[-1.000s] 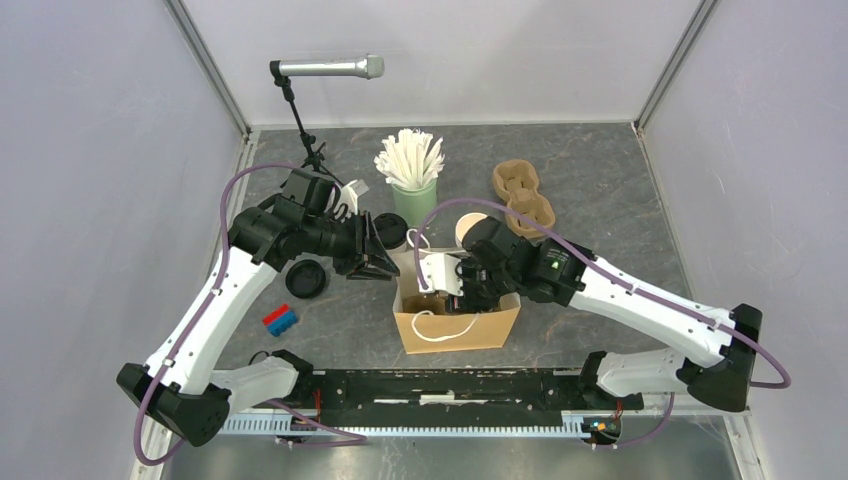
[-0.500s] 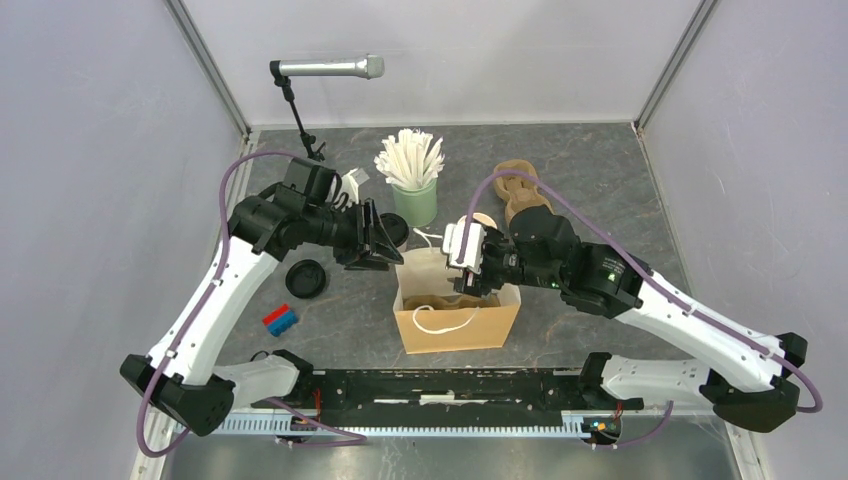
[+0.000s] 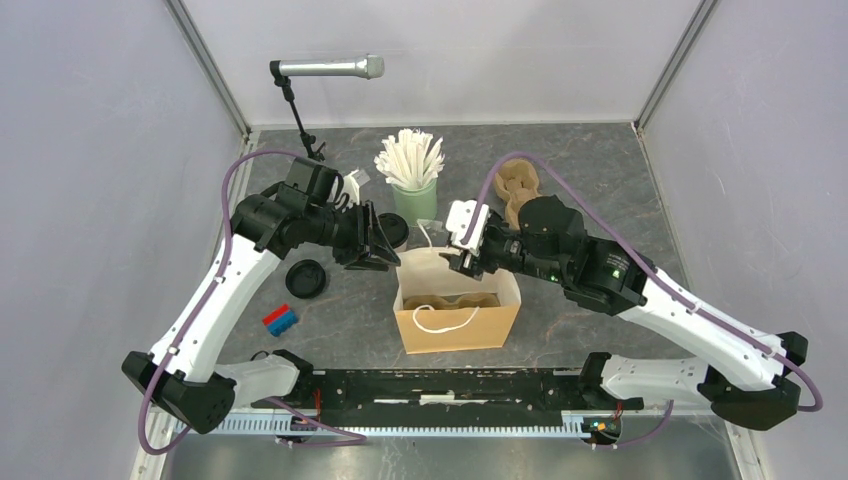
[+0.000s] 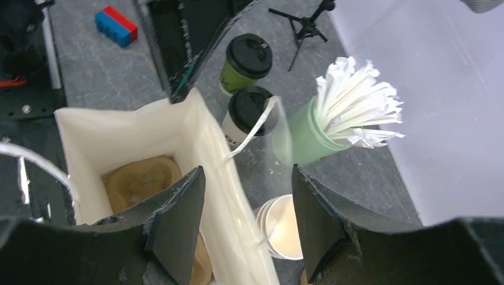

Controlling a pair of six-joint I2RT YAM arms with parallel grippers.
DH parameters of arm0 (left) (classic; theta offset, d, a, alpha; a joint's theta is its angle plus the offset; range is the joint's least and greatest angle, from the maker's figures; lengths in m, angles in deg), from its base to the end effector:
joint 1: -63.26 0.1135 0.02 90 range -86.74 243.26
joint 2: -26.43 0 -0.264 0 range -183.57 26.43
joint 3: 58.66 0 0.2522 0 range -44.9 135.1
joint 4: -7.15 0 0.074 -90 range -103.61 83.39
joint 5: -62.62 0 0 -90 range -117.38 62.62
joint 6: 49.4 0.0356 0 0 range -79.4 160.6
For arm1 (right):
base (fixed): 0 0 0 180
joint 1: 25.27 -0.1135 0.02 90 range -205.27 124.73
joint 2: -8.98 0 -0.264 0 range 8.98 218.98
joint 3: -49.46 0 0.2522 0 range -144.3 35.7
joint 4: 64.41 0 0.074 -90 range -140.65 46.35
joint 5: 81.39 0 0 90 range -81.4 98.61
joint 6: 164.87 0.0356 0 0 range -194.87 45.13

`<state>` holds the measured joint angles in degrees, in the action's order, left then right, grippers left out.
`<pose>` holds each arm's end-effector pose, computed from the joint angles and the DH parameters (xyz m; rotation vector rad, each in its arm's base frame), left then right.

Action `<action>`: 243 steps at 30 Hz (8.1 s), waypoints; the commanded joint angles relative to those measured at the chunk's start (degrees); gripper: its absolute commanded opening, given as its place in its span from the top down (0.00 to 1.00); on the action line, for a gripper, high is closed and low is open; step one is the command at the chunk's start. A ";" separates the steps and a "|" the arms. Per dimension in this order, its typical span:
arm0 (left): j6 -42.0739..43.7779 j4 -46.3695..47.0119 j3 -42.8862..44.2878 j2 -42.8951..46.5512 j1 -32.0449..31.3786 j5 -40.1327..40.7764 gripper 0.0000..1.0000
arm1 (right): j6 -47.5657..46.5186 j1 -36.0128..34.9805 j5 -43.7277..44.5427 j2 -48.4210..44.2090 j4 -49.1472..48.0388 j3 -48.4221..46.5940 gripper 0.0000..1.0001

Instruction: Pack the takeout coffee

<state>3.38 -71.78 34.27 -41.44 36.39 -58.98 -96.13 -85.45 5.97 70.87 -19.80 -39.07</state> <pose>0.1794 -0.1118 0.3806 0.0046 2.6913 -1.1066 0.1106 0.1962 0.4256 -1.2740 1.4310 0.5056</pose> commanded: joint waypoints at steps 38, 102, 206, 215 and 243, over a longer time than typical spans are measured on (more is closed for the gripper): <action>3.73 -0.40 -2.67 0.68 -0.20 2.33 0.85 | 59.20 29.36 -40.23 10.23 -23.88 12.04 0.84; 4.00 0.31 5.63 0.53 0.07 11.96 0.48 | 41.12 33.46 -18.32 11.36 11.00 -20.01 0.29; 0.93 -26.13 22.70 -1.45 12.24 44.69 0.19 | 23.33 7.42 -6.76 23.50 -3.76 1.17 0.26; 5.38 -23.92 26.84 -8.16 16.30 32.45 0.18 | 19.57 7.28 -2.94 23.67 2.96 -4.31 0.23; 4.66 -23.87 24.18 -3.62 17.91 38.93 0.20 | 19.82 10.42 -1.17 53.08 -1.99 -33.19 0.17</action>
<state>8.17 -96.68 58.77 -45.46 53.94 -20.77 -75.71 -73.93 1.91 121.81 -21.18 -68.38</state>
